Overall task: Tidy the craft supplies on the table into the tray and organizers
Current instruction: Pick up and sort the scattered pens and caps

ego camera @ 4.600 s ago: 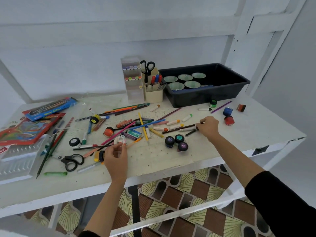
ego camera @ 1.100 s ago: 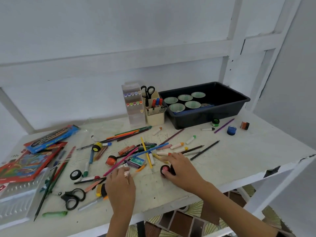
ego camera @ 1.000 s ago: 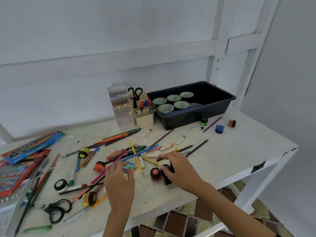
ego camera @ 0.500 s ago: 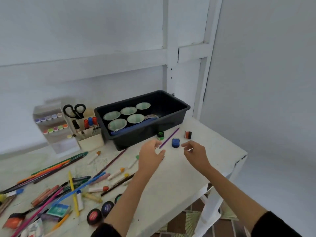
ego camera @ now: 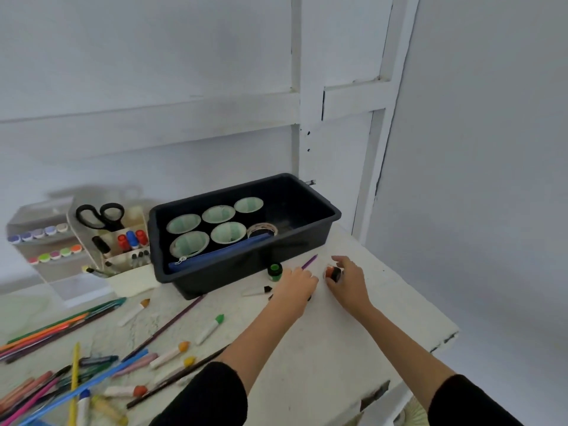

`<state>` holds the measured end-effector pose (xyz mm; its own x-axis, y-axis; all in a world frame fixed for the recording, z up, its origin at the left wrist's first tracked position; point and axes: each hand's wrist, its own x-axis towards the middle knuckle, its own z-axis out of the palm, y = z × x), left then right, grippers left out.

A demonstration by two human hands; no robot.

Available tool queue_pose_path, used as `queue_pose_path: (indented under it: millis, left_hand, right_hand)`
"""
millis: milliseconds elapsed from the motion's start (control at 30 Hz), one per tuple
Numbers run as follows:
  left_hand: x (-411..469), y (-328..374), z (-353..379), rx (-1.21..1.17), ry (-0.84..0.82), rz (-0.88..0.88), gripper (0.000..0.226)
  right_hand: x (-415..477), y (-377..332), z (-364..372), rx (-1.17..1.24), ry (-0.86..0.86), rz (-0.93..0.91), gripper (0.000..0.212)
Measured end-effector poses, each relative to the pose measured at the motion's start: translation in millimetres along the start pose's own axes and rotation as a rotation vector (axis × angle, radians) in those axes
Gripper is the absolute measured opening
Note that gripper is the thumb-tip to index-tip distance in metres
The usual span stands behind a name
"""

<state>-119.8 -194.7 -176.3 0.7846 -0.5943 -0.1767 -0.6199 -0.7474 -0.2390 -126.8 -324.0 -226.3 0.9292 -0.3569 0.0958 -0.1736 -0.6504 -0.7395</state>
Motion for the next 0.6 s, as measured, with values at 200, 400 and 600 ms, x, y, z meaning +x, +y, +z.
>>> queue_pose_path:
  millis: [200,400,600]
  left_hand:
    - [1,-7,7,-0.263,0.055,-0.038,0.048]
    - [-47,-21,21,-0.731,0.331,-0.271,0.043]
    - [-117,-53,46,-1.007,0.628,-0.466,0.025]
  right_hand:
    - [-2,4,0,0.108,0.015,-0.028,0.030]
    - [-28,-24,10,0.230,0.018,-0.126,0.023]
    - [-75,-74,34,0.364,-0.059,-0.194,0.026]
